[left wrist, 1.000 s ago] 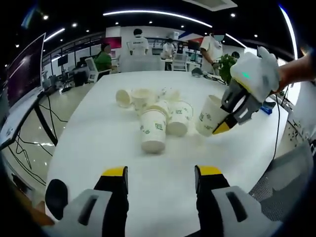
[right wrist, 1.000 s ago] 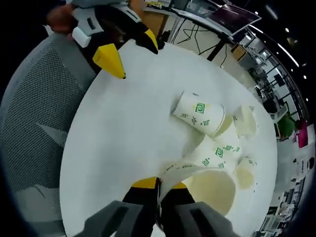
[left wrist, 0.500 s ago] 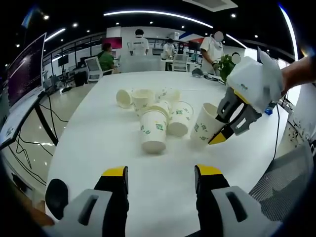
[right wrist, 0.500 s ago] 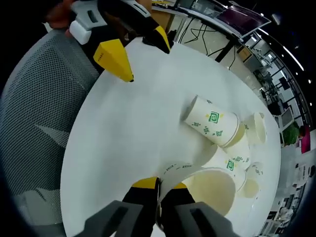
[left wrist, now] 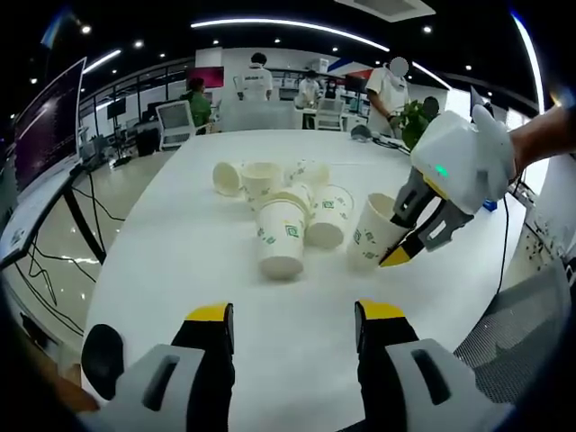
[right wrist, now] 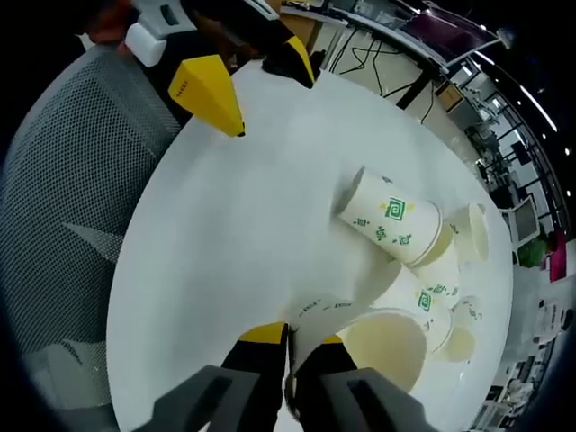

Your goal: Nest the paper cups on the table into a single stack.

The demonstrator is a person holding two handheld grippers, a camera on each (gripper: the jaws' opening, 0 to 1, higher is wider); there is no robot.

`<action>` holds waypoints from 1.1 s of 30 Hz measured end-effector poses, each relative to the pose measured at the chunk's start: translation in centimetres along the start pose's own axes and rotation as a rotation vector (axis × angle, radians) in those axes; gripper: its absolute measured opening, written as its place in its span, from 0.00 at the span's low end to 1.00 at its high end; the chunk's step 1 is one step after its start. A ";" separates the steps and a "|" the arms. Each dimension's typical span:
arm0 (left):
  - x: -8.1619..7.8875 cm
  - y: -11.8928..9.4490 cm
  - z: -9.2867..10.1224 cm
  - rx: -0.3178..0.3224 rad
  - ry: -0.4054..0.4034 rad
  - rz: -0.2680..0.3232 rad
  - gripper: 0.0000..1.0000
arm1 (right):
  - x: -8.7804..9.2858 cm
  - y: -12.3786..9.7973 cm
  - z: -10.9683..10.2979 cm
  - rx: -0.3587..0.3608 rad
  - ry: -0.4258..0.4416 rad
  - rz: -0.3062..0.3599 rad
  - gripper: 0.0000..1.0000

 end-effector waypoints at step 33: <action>0.2 0.2 0.1 0.015 0.021 -0.007 0.53 | 0.0 -2.1 -0.3 0.037 0.088 0.070 0.27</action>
Point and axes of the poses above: the point that each gripper's makers call its tool centre point, and the gripper's own axes: y roughly forward along the fingers, z roughly to its right, x roughly out of its underside, the point moved 9 cm from there along -y, roughly backward along the fingers, and after that the axes turned 12 degrees about -x, right-handed, at the moved point
